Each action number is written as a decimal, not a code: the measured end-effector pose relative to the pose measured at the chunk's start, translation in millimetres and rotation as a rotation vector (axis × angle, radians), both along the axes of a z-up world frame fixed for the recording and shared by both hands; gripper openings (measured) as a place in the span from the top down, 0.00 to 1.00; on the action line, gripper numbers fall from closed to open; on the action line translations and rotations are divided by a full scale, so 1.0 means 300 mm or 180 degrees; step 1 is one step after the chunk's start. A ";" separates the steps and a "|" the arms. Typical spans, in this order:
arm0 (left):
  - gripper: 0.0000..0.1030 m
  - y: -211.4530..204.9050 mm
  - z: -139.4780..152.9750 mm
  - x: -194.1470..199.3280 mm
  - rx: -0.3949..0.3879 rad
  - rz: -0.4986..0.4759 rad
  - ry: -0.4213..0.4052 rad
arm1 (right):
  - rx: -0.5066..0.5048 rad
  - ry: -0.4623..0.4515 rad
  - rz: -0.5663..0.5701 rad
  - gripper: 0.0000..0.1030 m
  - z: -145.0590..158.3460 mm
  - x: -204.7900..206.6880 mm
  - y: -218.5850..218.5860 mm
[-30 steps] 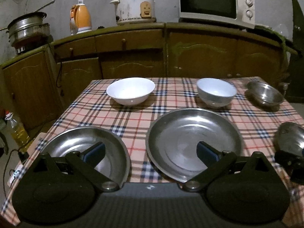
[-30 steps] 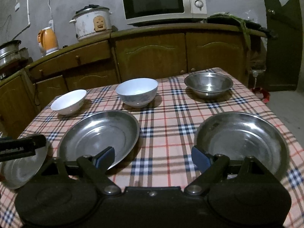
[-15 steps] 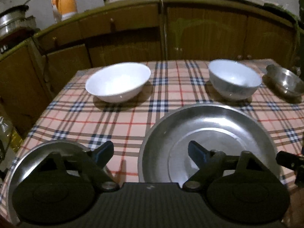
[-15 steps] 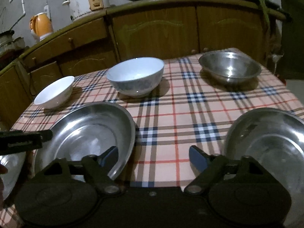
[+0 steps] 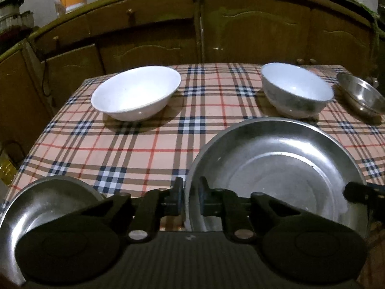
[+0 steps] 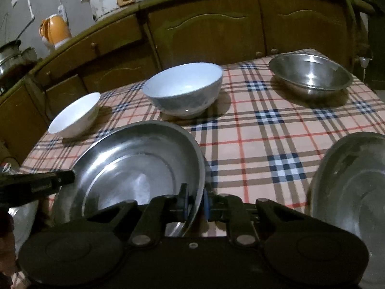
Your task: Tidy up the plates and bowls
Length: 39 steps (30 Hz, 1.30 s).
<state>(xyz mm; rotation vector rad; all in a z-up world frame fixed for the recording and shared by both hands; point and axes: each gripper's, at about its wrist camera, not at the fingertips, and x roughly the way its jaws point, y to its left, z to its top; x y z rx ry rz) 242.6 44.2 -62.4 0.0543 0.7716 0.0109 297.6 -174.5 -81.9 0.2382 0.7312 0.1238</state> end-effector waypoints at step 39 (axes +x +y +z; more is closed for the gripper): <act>0.88 -0.150 0.100 -0.397 -0.0023 -0.0122 -0.0194 | -0.0172 -0.0239 -0.0086 0.83 0.108 -0.433 -0.152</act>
